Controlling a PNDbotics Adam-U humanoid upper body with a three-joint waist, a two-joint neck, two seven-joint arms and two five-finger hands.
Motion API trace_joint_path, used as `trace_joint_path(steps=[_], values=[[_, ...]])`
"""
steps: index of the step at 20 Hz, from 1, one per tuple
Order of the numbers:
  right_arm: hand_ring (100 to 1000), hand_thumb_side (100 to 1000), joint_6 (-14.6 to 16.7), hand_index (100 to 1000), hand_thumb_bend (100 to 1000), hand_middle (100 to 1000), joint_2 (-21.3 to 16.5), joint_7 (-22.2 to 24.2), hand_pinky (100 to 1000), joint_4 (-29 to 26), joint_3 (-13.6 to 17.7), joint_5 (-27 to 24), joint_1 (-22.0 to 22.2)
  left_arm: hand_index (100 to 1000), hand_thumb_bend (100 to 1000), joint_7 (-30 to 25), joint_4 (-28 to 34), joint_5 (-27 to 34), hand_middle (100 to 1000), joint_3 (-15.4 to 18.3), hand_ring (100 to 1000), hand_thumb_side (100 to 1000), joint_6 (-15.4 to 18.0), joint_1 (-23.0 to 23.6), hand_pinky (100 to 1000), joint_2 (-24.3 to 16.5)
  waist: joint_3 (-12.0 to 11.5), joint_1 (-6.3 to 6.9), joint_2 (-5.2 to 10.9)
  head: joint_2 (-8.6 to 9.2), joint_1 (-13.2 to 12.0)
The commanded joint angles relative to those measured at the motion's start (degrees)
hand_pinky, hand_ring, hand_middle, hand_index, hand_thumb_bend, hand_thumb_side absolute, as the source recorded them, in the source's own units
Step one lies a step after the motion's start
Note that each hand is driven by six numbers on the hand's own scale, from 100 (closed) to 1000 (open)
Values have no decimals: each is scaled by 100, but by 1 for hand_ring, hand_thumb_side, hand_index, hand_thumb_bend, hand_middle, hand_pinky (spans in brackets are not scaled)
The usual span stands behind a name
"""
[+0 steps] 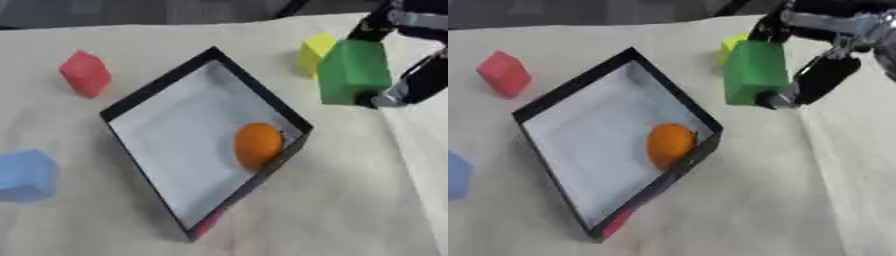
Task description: Pick up objects on the table and place them in the box.
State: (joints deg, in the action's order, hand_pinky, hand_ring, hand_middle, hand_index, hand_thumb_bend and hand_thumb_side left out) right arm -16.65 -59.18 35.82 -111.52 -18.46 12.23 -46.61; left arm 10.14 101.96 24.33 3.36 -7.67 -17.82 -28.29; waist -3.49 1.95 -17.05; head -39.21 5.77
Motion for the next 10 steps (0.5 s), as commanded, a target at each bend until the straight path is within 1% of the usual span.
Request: trace_joint_path(steps=[1, 2, 4, 6, 8, 10], values=[[675, 271, 11, 603, 289, 485, 465, 410, 819, 10, -234, 127, -715, 955, 850, 44, 113, -34, 917, 91, 926, 792, 15, -14, 883, -227, -5, -86, 256, -17, 40], [676, 154, 33, 605, 293, 487, 719, 560, 819, 136, -368, 196, -1005, 955, 850, 56, 113, -37, 917, 98, 926, 759, 18, -11, 883, -232, -13, -85, 274, -30, 64], [678, 156, 97, 611, 291, 492, 1210, 819, 819, 489, -624, 364, -1502, 955, 851, 91, 113, -37, 917, 127, 926, 759, 33, -10, 885, -244, -34, -86, 300, -43, 120], [679, 154, 196, 615, 295, 495, 1611, 1044, 818, 916, -887, 567, -1888, 954, 851, 140, 108, -28, 917, 166, 925, 758, 52, -16, 885, -262, -59, -95, 314, -44, 170], [681, 153, 356, 618, 297, 499, 1963, 1240, 818, 1343, -1129, 760, -2192, 954, 851, 196, 102, -12, 917, 211, 925, 757, 76, -27, 885, -288, -85, -114, 317, -36, 218], [681, 151, 516, 619, 298, 500, 2261, 1349, 818, 1703, -1285, 902, -2408, 953, 850, 242, 96, 1, 917, 247, 925, 757, 97, -47, 886, -309, -113, -132, 312, -32, 254]])
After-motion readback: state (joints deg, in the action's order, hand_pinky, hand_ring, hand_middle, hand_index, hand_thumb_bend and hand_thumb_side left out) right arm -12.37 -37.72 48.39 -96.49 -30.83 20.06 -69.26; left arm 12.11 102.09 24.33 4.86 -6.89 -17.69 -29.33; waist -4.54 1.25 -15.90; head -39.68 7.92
